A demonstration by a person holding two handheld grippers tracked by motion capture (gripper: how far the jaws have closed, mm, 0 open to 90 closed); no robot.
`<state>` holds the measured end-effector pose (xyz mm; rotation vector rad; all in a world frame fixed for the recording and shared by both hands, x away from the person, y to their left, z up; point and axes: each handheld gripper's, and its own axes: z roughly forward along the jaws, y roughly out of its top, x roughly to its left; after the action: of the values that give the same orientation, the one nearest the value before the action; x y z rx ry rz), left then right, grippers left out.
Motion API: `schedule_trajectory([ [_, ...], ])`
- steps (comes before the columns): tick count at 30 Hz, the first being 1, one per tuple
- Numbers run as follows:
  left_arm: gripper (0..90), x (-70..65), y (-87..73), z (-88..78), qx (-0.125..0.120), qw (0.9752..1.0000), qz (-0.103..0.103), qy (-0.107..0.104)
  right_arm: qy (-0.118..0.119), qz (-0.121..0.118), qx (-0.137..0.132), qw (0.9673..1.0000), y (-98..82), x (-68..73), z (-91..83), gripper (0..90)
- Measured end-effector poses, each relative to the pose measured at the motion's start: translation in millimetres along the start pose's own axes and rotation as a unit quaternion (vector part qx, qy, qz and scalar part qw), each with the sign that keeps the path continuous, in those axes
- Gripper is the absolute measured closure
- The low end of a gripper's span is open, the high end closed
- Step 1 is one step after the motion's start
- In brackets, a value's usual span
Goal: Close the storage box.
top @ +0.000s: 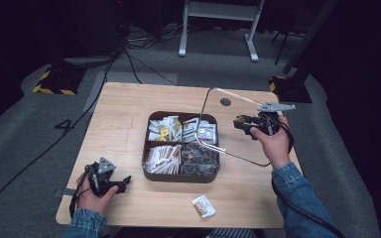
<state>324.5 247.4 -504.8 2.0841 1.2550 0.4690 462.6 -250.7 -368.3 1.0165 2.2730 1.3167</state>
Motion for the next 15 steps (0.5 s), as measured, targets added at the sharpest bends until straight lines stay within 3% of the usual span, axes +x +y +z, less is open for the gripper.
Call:
schedule_trajectory([
  [10, 16.5, 0.1, 0.5, 1.2, -0.003, 1.0000, -0.003, -0.001, 0.009, -0.029, 0.041, 0.9987, 16.9, 15.5, 25.2, 59.0],
  [15, 16.3, 0.4, 1.0, 1.2, -0.001, 1.0000, -0.002, -0.001, 0.018, -0.037, 0.043, 0.9982, 20.0, 24.8, 41.0, 59.0],
])
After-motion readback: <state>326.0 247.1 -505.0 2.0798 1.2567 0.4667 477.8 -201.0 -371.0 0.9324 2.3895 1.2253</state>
